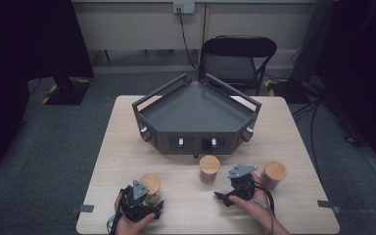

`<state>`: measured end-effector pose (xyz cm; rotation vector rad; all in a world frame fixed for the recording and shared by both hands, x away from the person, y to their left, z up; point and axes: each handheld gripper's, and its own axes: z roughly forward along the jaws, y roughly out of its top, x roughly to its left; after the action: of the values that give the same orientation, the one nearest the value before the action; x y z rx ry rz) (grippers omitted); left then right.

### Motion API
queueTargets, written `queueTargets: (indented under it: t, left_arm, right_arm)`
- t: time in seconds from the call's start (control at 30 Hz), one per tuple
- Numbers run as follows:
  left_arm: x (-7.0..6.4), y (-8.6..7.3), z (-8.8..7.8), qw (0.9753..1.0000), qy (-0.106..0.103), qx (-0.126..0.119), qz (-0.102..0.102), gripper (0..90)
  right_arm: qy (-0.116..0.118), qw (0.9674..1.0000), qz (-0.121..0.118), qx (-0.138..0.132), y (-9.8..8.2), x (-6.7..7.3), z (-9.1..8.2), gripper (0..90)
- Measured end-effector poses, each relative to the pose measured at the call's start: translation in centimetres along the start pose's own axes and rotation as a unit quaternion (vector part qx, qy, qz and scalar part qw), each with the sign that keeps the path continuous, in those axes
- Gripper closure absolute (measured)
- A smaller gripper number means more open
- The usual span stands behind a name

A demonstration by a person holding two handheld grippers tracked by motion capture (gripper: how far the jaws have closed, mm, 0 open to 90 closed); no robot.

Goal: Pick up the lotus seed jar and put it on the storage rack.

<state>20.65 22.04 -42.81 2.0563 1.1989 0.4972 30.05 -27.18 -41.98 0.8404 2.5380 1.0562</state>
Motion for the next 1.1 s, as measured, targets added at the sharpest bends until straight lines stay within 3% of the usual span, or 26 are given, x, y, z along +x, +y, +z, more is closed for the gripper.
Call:
queueTargets:
  t: [0.73,1.1]
  left_arm:
    - [-0.03,-0.07,-0.07,0.9999,0.000,-0.004,-0.009,2.0]
    - [0.01,-0.36,-0.44,0.9995,-0.003,-0.025,-0.018,3.7]
  right_arm:
    - [0.000,1.0000,0.000,0.000,0.00,0.02,0.01,0.0]
    - [-0.001,1.0000,0.000,0.000,0.00,0.02,0.01,0.0]
